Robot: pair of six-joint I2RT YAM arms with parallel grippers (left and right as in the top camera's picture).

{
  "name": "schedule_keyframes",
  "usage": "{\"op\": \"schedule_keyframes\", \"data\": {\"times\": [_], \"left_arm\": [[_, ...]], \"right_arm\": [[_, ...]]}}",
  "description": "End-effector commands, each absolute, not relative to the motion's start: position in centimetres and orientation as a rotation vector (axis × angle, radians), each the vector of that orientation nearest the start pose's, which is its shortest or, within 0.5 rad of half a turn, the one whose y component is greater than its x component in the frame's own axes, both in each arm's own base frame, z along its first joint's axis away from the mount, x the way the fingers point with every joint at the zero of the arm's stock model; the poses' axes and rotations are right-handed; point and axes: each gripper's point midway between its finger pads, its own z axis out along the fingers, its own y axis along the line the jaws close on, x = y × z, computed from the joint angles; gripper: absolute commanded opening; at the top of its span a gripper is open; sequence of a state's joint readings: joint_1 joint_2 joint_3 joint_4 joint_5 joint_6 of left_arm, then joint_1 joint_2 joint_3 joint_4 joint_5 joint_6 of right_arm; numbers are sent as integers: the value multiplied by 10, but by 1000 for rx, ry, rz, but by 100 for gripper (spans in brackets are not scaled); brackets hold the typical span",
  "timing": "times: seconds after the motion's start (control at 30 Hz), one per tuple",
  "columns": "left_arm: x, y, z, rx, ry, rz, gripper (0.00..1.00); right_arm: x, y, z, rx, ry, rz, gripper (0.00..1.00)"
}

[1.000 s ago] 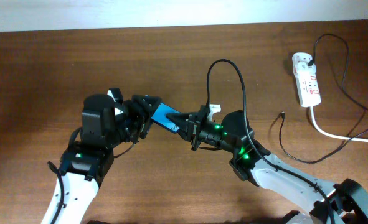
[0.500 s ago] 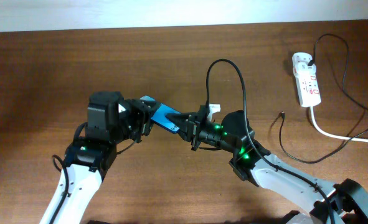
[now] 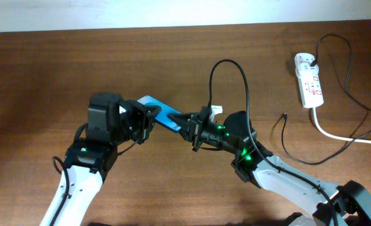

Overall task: Plug charger to phone and switch on socket
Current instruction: 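Regrasp the phone's bottom end with the left gripper, then open the right gripper and withdraw it from the phone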

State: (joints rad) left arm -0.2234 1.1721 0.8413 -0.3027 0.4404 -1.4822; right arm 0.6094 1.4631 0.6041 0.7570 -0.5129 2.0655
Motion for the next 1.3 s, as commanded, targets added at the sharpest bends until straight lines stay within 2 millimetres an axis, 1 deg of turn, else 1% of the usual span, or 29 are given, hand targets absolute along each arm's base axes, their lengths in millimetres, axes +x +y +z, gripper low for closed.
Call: {"op": "schedule_keyframes", "data": {"times": [0.0,0.13,0.17,0.27,0.3,0.37,0.43,0.5,0.57,0.6,0.63,0.7,0.8,0.83,0.87,0.93,1.0,1.03,1.07,1.13,1.27], "left_arm": [[328,-154,200,-1301,2193,-1367,0],[327,-153,198,-1277,2207,-1353,0],[326,-151,195,-1253,2221,-1321,0],[314,-141,173,-1217,2317,-1162,0],[311,-138,169,-1201,2339,-1124,0],[310,-136,166,-1113,2368,-1075,0],[311,-134,166,-986,2392,-1035,0],[311,-128,164,-878,2415,-985,0],[307,-120,157,-757,2461,-904,0],[303,-114,150,-747,2490,-842,0],[298,-104,142,-786,2514,-759,0],[293,-90,133,-835,2529,-643,0],[297,-84,133,-841,2508,-603,0],[297,-83,133,-832,2508,-593,0],[297,-83,133,-811,2511,-590,0],[297,-86,134,-780,2521,-607,0],[296,-96,137,-673,2539,-658,0],[295,-98,138,-613,2551,-662,0],[294,-101,138,-566,2562,-673,0],[292,-102,138,-535,2572,-677,0],[284,-101,132,-547,2611,-661,0]], "right_arm": [[292,312,212,1016,2105,2146,4],[289,311,198,1075,2165,2099,6],[287,312,196,1080,2181,2095,10],[285,313,195,1074,2199,2100,18],[284,312,193,1084,2207,2092,18],[280,312,184,1114,2261,2062,23],[277,310,169,1075,2325,1974,27],[274,308,160,1005,2365,1910,28],[271,306,149,847,2409,1820,36],[268,304,142,786,2441,1767,40],[265,301,134,773,2475,1723,40],[258,296,117,843,2551,1656,42],[255,290,105,904,2588,1586,50],[256,288,102,887,2594,1554,52],[256,286,100,853,2593,1530,54],[257,284,97,680,2598,1472,58],[253,279,88,426,2614,1365,64],[251,275,82,353,2630,1303,65],[250,271,76,333,2648,1261,65],[250,265,69,306,2659,1189,64],[256,260,67,310,2641,1135,65]]}}
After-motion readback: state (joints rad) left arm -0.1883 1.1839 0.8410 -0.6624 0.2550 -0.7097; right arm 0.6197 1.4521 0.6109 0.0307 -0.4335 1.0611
